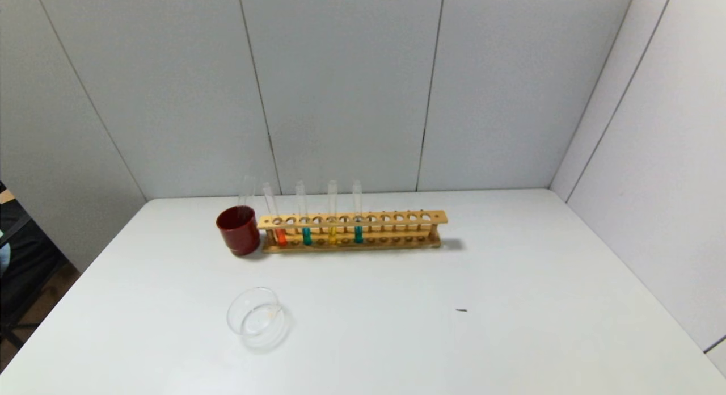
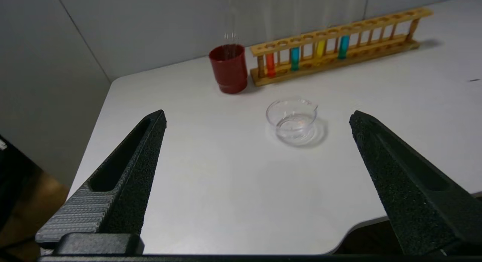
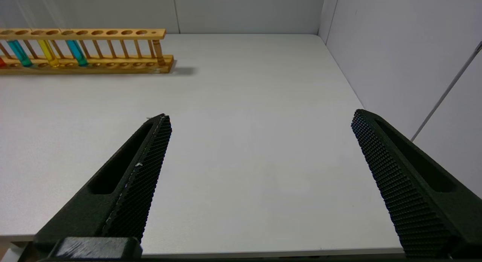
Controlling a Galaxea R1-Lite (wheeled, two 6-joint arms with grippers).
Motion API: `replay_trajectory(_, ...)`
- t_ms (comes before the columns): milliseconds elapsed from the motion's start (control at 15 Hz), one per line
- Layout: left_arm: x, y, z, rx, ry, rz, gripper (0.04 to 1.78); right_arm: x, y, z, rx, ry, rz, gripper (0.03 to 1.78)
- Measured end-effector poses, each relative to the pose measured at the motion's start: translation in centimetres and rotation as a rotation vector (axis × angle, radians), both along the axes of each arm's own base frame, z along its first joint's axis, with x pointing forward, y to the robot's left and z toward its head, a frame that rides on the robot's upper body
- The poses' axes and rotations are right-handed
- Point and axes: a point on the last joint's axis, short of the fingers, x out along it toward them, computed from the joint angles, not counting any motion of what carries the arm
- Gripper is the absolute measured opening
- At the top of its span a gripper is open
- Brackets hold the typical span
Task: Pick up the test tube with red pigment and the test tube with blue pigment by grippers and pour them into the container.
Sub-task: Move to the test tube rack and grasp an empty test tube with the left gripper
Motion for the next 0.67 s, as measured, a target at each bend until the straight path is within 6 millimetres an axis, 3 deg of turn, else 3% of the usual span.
replay_trajectory(200, 0.1, -0.1, 4.1, -0.012, 0.036, -0.076, 1.72, 0.0, 0.0, 0.0, 0.0, 0.0, 0.0, 1.75)
replay_trajectory(333, 1.8, -0.2, 6.9, -0.018, 0.067, -0.122, 1.72, 0.0, 0.0, 0.0, 0.0, 0.0, 0.0, 1.75)
replay_trajectory(467, 5.0, -0.4, 9.5, -0.025, 0.103, -0.172, 1.72, 0.0, 0.0, 0.0, 0.0, 0.0, 0.0, 1.75)
replay_trajectory(667, 10.6, -0.5, 11.5, -0.034, 0.147, -0.216, 1.72, 0.0, 0.0, 0.0, 0.0, 0.0, 0.0, 1.75)
